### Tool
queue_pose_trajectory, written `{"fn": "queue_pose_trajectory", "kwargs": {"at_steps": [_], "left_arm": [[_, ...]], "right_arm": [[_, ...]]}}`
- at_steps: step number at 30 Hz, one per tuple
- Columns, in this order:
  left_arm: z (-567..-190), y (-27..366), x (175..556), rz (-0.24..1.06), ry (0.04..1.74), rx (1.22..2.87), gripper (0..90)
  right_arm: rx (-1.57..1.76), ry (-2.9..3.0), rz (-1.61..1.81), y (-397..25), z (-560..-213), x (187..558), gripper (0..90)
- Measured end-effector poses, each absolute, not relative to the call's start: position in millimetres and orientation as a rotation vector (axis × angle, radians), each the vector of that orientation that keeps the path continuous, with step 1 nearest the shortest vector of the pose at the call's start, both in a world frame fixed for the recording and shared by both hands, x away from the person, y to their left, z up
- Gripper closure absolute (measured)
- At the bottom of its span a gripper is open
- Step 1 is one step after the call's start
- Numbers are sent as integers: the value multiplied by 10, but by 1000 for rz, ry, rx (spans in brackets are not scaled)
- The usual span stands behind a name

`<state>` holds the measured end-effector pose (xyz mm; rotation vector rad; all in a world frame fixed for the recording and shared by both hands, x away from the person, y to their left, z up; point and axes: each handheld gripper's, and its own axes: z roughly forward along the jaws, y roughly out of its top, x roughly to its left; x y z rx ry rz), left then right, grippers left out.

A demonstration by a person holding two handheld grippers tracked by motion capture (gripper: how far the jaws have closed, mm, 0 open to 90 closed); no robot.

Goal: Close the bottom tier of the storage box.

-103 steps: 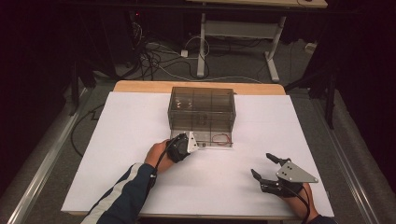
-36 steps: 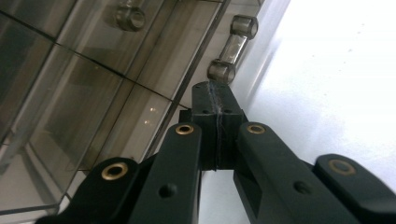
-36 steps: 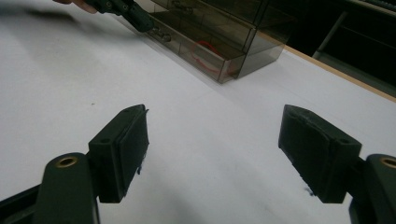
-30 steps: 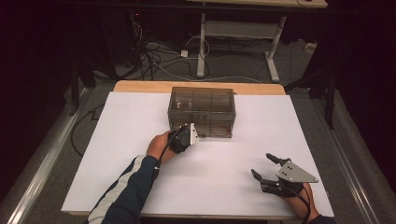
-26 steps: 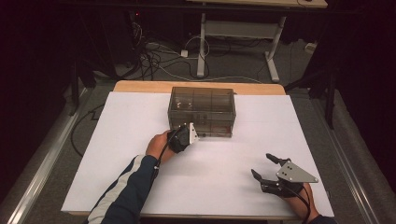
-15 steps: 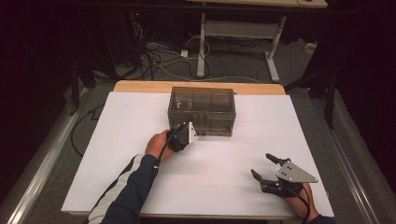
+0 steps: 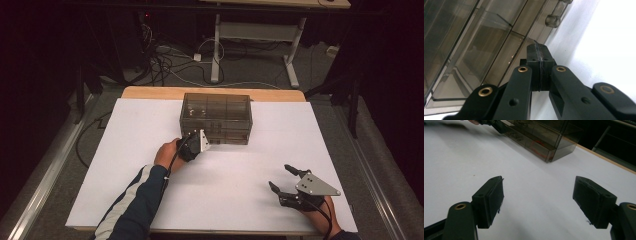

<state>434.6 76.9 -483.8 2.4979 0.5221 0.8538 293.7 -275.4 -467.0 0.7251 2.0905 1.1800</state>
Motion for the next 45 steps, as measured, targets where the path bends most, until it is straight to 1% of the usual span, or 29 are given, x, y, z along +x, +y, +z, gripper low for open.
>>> {"fn": "queue_pose_trajectory", "kwargs": {"at_steps": [14, 36, 45], "left_arm": [[-4855, 784, 4380, 880, 534, 2482, 876], [-4911, 768, 4421, 872, 581, 2425, 876], [-4923, 741, 4426, 872, 574, 2423, 876]], "right_arm": [[724, 2090, 1181, -2756, -4668, 2937, 255], [724, 2086, 1184, -2759, -4662, 2935, 255], [715, 2091, 1181, -2748, -4664, 2933, 255]]}}
